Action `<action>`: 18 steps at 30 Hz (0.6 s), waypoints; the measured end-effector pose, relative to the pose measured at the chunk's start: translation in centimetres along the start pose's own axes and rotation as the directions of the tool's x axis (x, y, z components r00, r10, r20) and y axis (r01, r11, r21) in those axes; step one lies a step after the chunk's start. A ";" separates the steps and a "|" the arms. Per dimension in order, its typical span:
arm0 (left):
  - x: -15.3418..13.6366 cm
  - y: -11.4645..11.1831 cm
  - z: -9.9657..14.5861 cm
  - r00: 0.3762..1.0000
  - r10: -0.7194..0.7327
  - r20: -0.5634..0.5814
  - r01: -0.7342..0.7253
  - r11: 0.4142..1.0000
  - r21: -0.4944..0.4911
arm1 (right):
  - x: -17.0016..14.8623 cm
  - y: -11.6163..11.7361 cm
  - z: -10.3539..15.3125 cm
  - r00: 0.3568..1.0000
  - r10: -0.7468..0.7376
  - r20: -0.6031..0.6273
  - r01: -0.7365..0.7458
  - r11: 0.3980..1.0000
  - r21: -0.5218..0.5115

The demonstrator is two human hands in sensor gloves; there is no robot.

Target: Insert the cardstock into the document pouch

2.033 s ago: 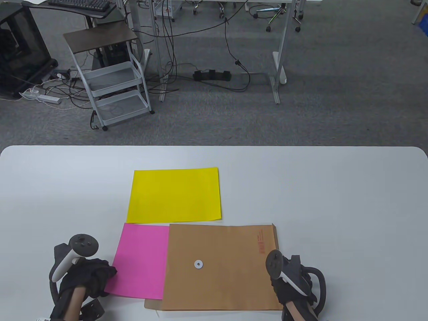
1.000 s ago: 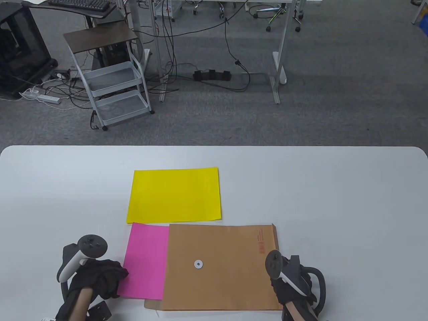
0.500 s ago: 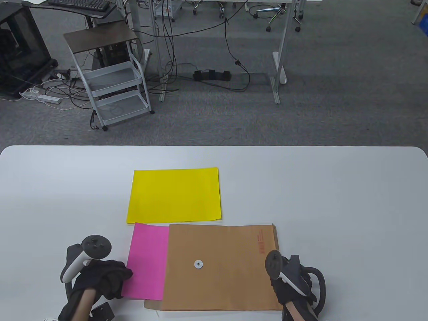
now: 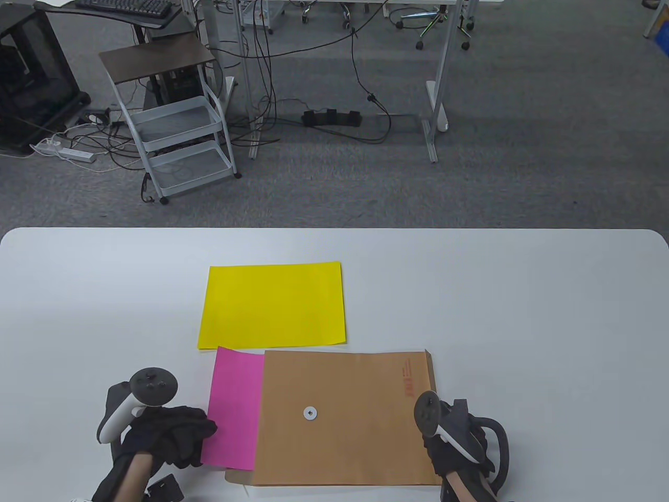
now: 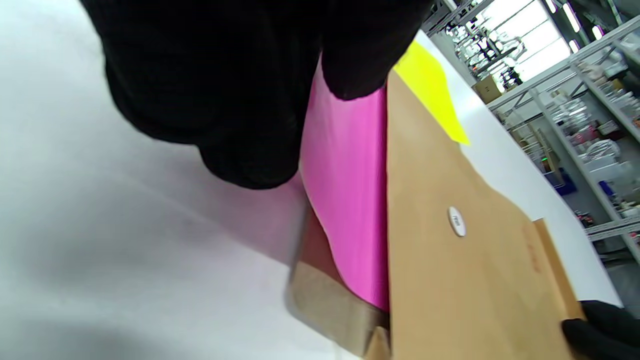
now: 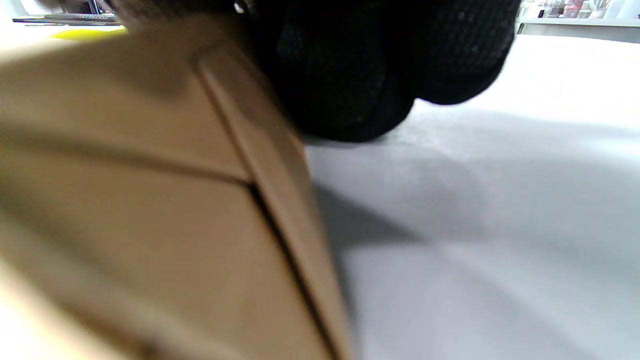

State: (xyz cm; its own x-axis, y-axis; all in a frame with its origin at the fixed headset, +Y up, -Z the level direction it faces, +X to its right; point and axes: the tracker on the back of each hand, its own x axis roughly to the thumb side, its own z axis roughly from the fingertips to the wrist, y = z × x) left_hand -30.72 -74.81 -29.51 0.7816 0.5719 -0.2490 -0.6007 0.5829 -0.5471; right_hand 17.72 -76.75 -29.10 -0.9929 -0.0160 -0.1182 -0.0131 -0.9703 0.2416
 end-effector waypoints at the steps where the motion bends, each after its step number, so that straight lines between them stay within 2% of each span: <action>1: 0.1 0.0 0.0 1.000 0.012 0.009 -0.012 1.000 0.000 | 0.0 0.0 0.0 1.000 0.000 0.000 0.000 1.000 0.000; 10: 1.0 -0.7 0.2 0.999 0.017 0.038 -0.017 1.000 0.004 | 0.2 0.0 0.1 1.000 0.027 0.007 -0.027 1.000 -0.009; 18: 1.8 -1.9 0.0 0.999 0.001 0.037 0.001 0.999 -0.033 | 0.3 0.0 0.1 1.000 0.028 0.008 -0.028 1.000 -0.010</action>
State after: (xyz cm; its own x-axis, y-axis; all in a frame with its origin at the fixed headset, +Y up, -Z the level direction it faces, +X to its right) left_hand -28.15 -74.91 -28.96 0.7744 0.5935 -0.2192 -0.5944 0.5638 -0.5734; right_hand 17.46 -76.77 -29.00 -0.9937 -0.0411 -0.1042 0.0155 -0.9718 0.2352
